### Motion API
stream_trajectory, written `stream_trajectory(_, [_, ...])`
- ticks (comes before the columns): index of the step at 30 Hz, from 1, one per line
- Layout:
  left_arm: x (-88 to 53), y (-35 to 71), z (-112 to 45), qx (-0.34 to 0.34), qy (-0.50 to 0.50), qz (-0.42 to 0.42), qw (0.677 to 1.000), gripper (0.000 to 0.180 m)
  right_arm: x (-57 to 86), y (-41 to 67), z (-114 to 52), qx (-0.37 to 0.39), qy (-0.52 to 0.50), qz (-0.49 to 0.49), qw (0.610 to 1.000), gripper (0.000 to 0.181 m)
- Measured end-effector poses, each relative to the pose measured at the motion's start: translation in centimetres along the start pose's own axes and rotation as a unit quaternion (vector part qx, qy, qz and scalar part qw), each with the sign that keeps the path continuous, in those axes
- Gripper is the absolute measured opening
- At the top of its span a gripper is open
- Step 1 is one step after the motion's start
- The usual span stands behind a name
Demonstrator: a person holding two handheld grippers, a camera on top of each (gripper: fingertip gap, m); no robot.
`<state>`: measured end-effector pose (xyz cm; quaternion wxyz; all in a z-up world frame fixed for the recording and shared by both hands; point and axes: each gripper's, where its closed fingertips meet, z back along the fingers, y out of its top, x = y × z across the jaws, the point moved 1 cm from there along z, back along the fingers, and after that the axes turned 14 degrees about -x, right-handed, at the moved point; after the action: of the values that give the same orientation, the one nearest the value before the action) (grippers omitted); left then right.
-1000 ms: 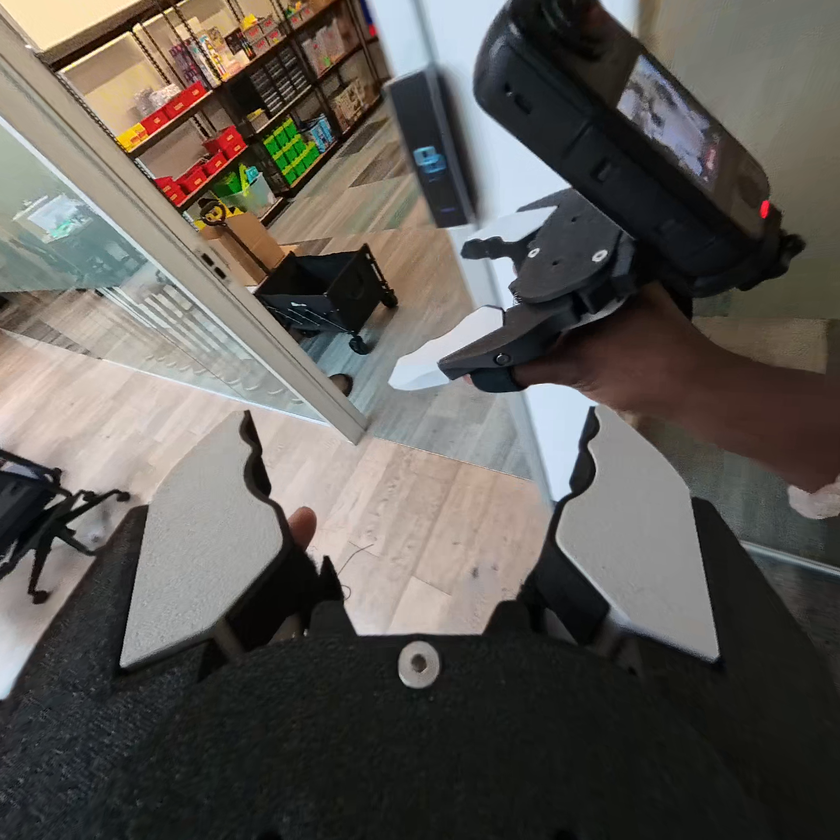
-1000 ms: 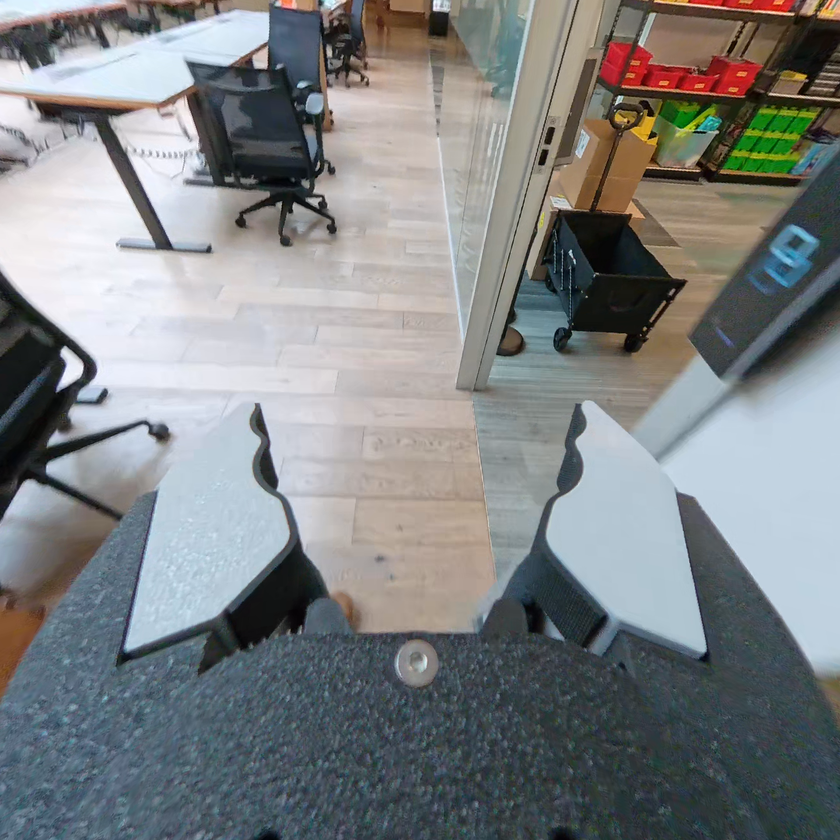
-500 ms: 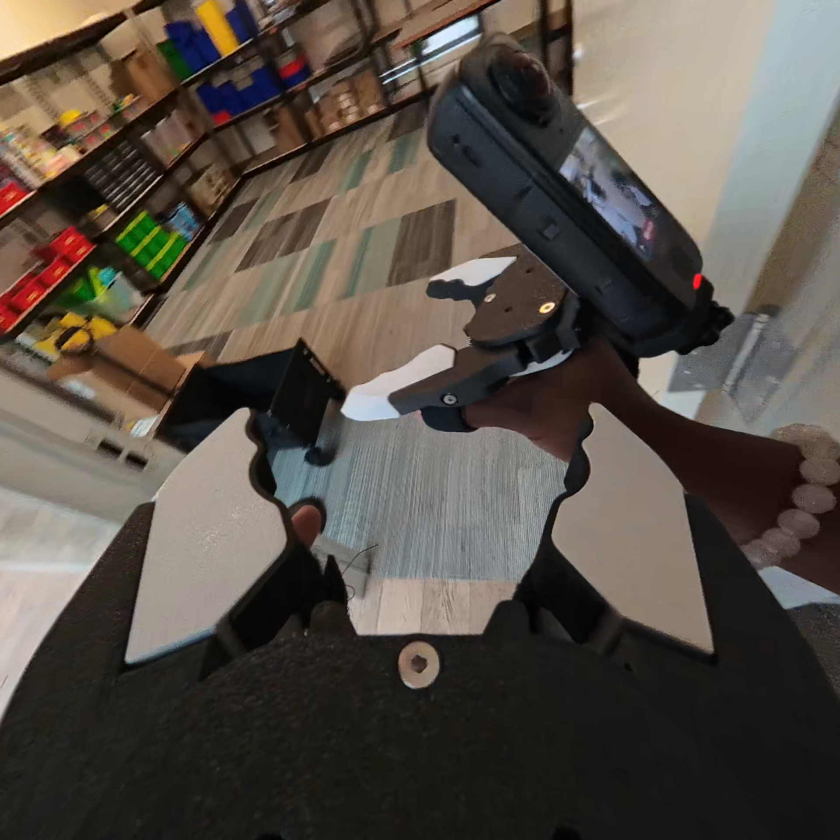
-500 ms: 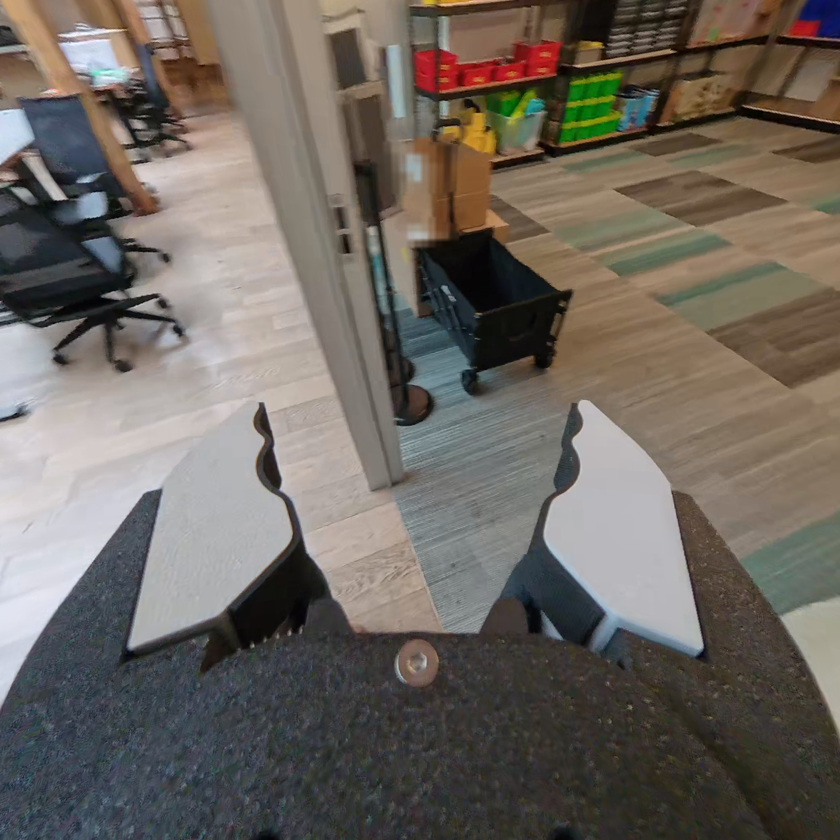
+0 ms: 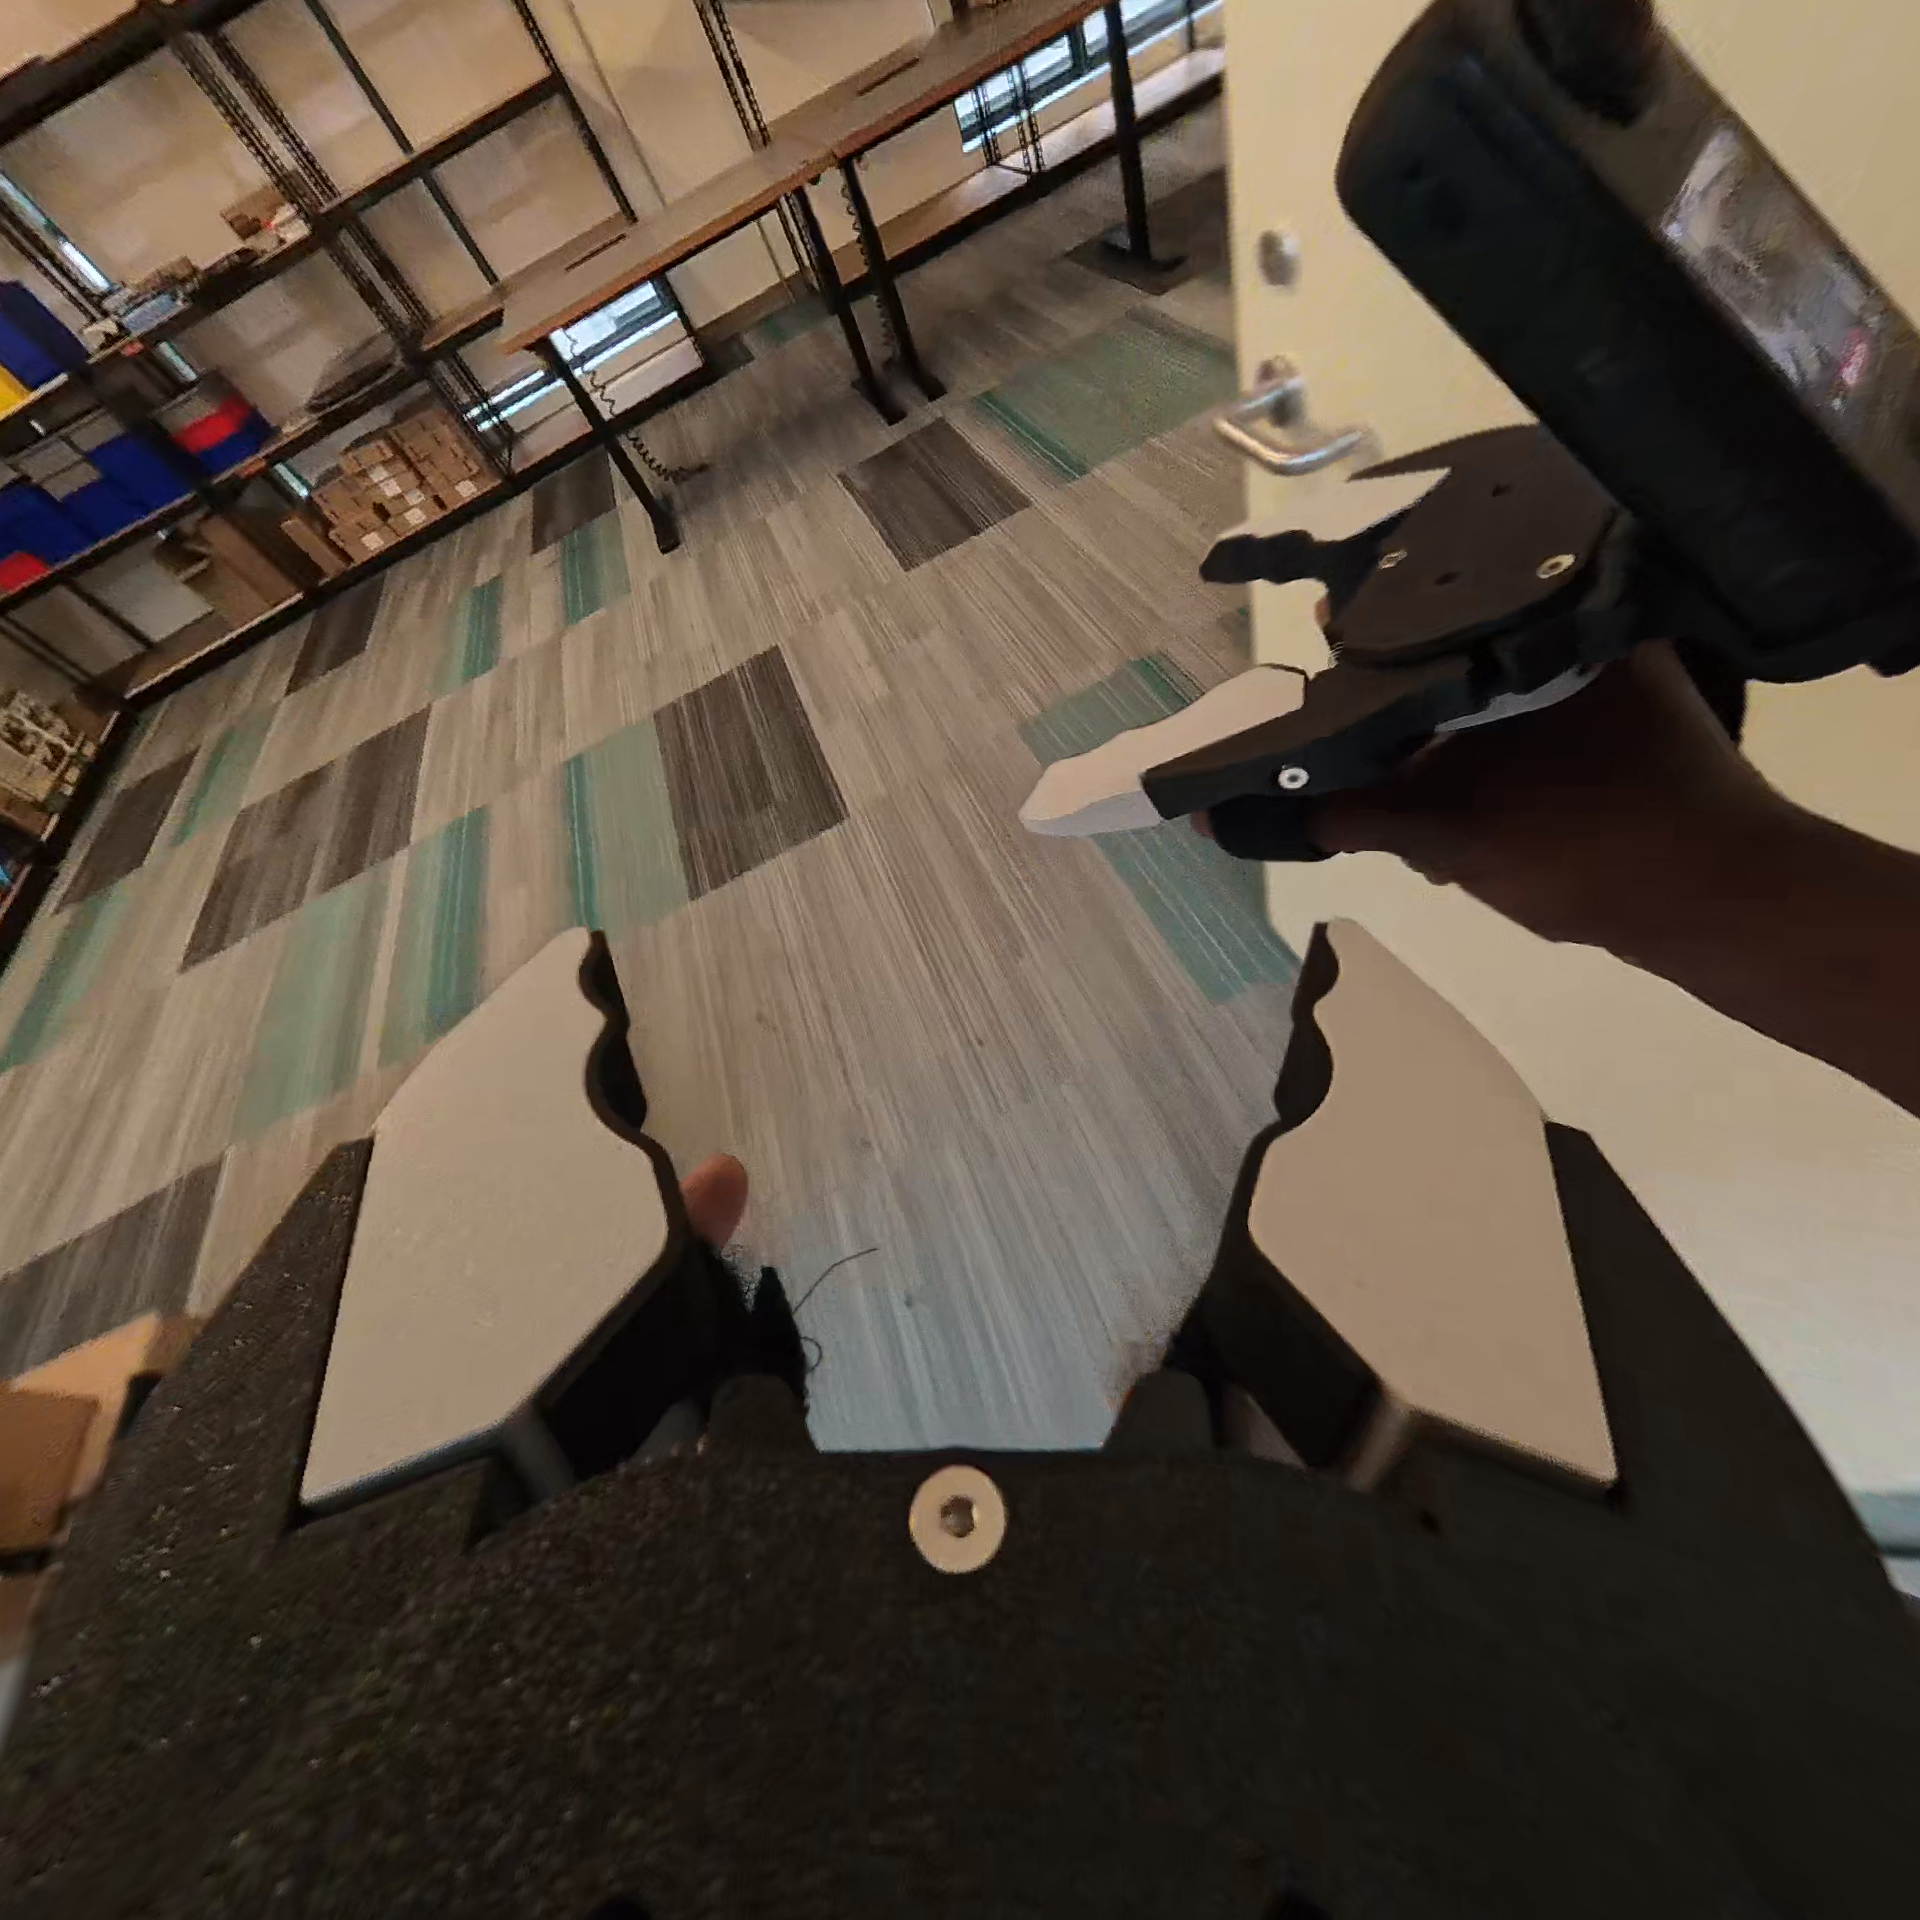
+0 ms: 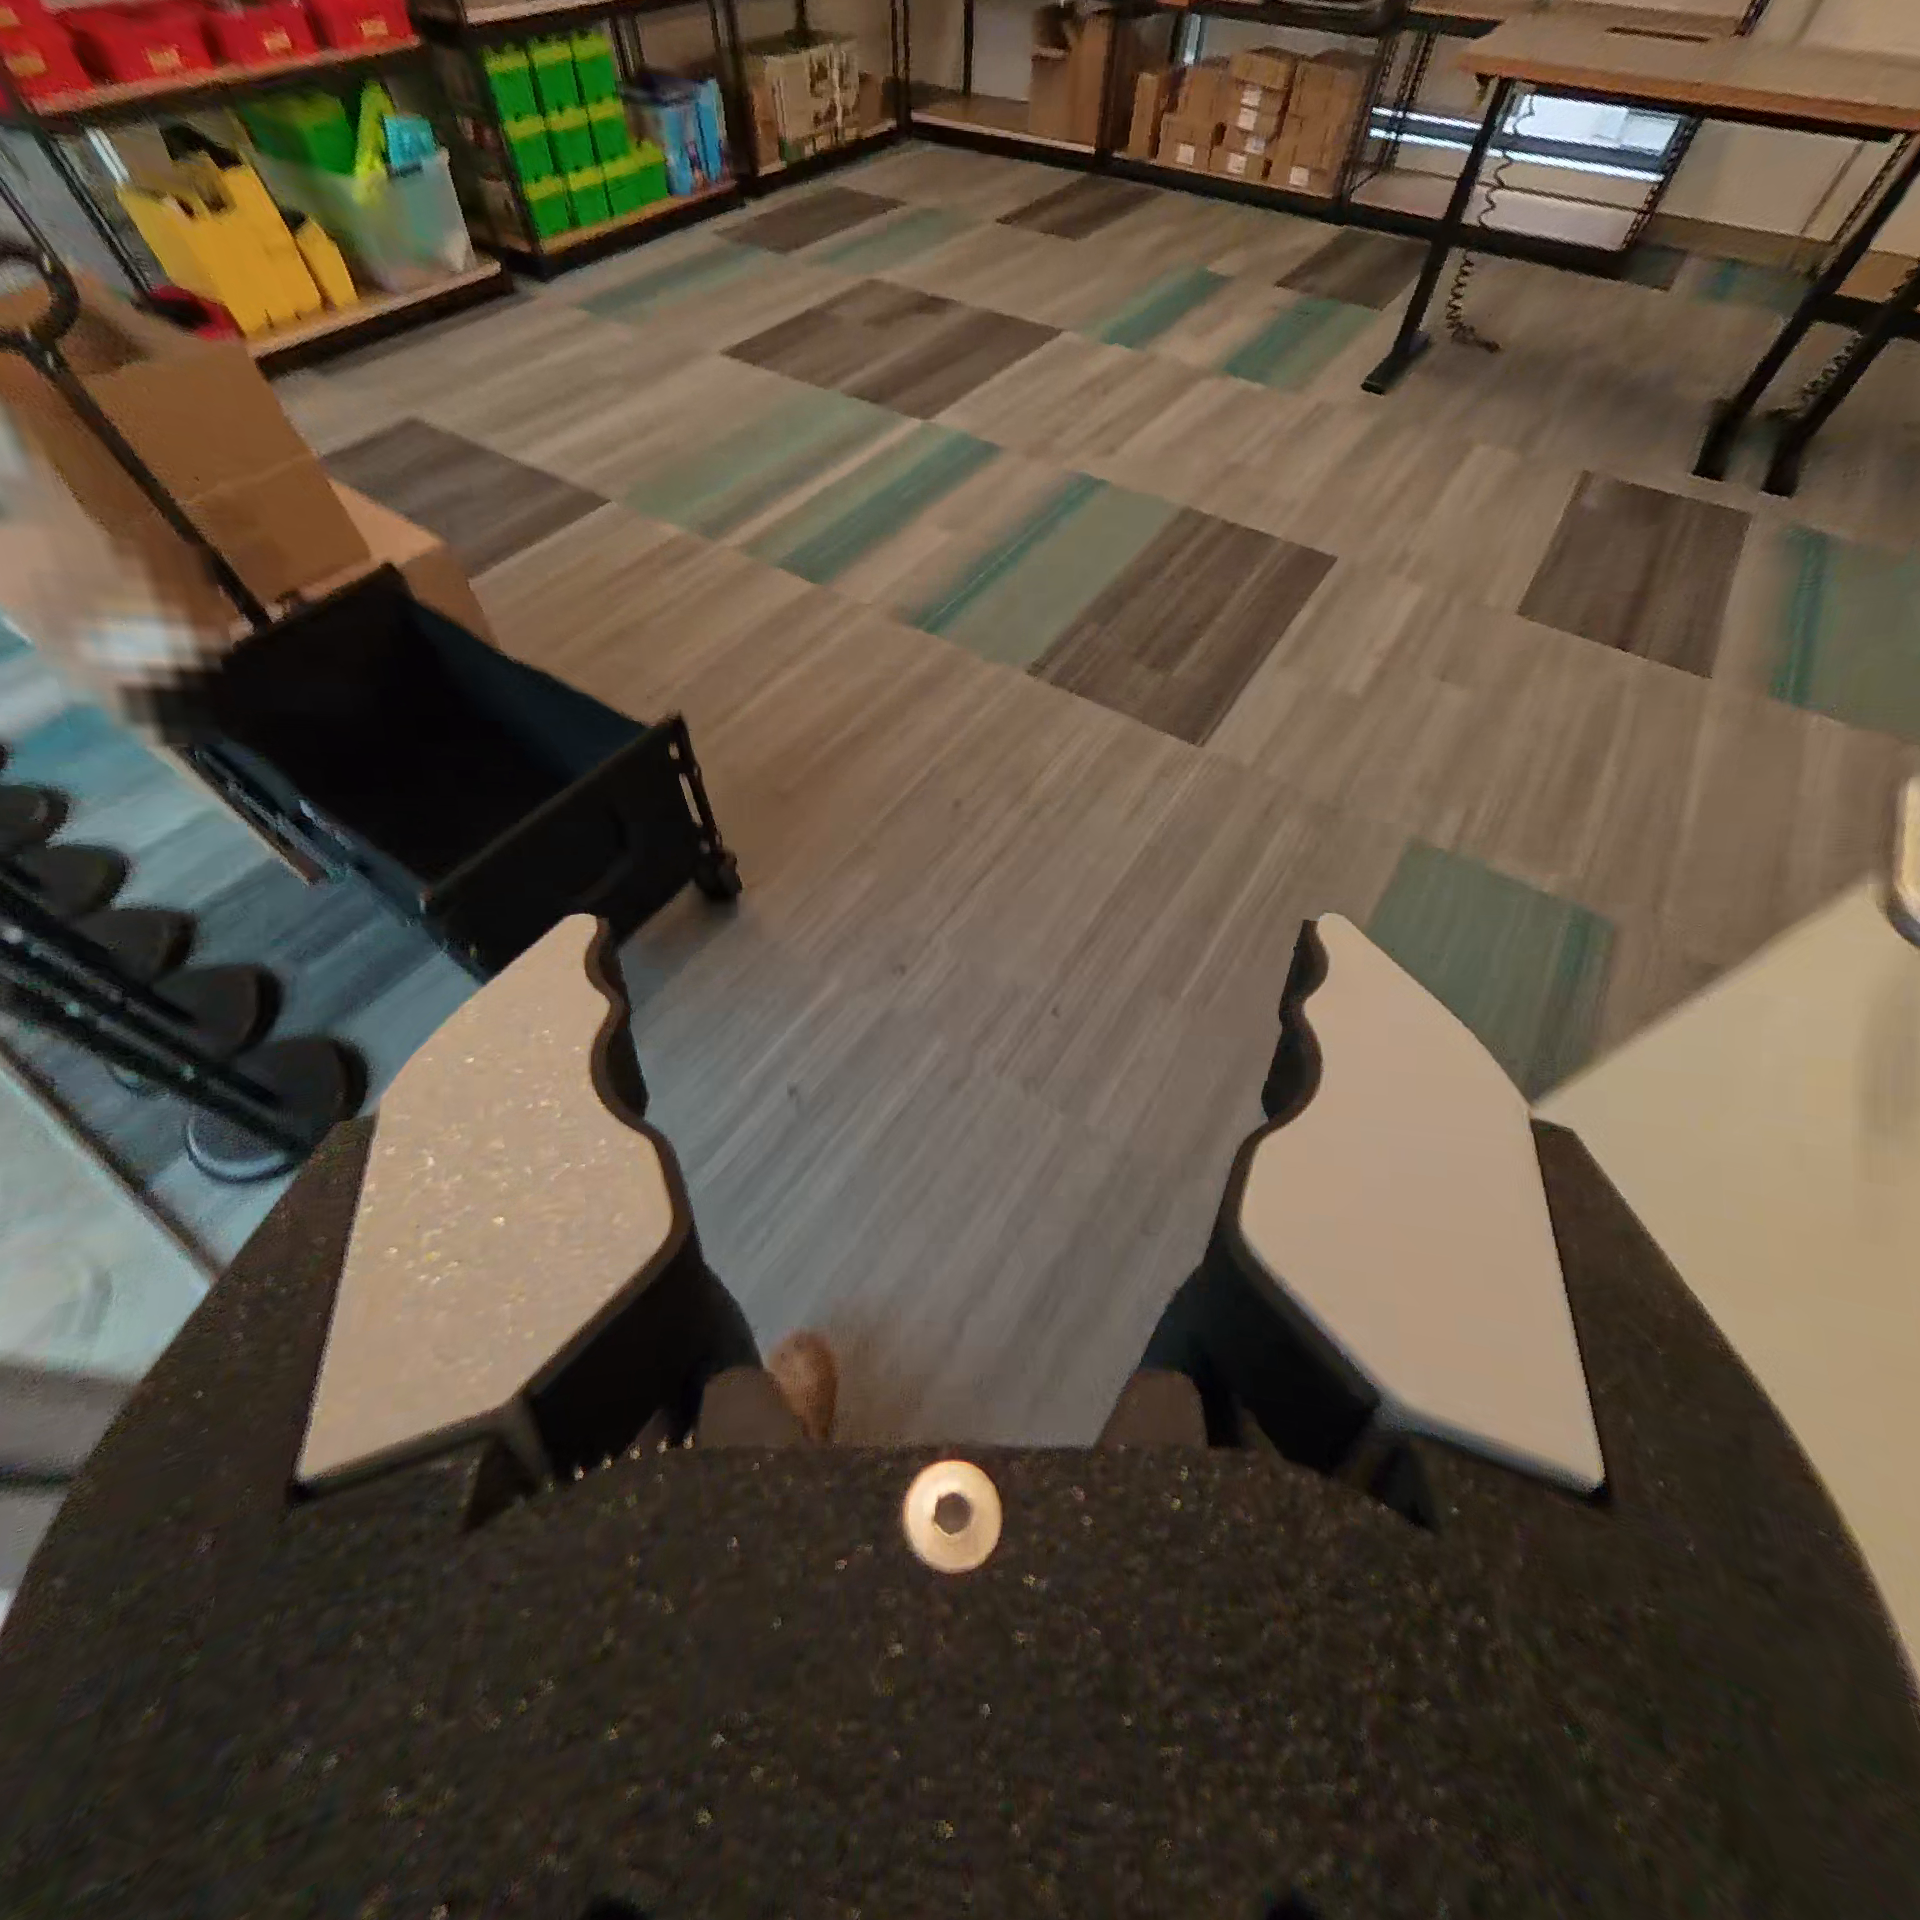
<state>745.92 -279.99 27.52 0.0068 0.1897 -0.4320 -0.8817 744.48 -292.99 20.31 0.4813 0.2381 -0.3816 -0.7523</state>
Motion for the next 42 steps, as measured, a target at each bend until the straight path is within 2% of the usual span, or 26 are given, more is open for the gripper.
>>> stream_trajectory(4, [-11.2, 5.1, -10.9, 0.005, 0.015, -0.026, 1.000, 0.119, 2.0, 10.6, -13.1, 0.022, 0.019, 0.004, 1.000, 0.116])
stream_trajectory(7, [-18.4, 7.4, -18.4, -0.017, 0.007, -0.035, 0.999, 0.120, 2.5, 19.7, -21.8, 0.024, 0.025, 0.024, 0.999, 0.117])
stream_trajectory(13, [-34.5, 12.4, -35.6, 0.016, 0.011, -0.025, 0.999, 0.118, 3.9, 35.1, -41.5, 0.044, 0.040, 0.064, 0.996, 0.117])
stream_trajectory(20, [-53.2, 20.7, -54.5, 0.048, -0.030, -0.049, 0.997, 0.121, 8.9, 49.2, -62.9, 0.016, 0.013, 0.014, 1.000, 0.117])
stream_trajectory(27, [-74.2, 22.1, -73.6, 0.012, -0.021, -0.022, 0.999, 0.122, 14.4, 62.0, -85.2, -0.026, -0.022, 0.014, 0.999, 0.117])
stream_trajectory(29, [-81.3, 22.5, -79.4, 0.000, 0.004, -0.025, 1.000, 0.121, 14.9, 67.0, -92.8, -0.013, -0.012, 0.012, 1.000, 0.117])
stream_trajectory(34, [-99.9, 24.5, -90.1, -0.034, 0.058, -0.001, 0.998, 0.120, 10.7, 82.6, -111.5, 0.003, 0.068, 0.037, 0.997, 0.117])
stream_trajectory(36, [-106.9, 23.8, -94.1, -0.072, 0.066, 0.024, 0.995, 0.122, 7.7, 89.5, -118.2, 0.008, 0.093, 0.066, 0.993, 0.117])
stream_trajectory(42, [-127.5, 22.1, -106.7, -0.078, 0.096, 0.055, 0.991, 0.121, -3.0, 107.0, -137.7, 0.050, 0.164, 0.141, 0.975, 0.116])
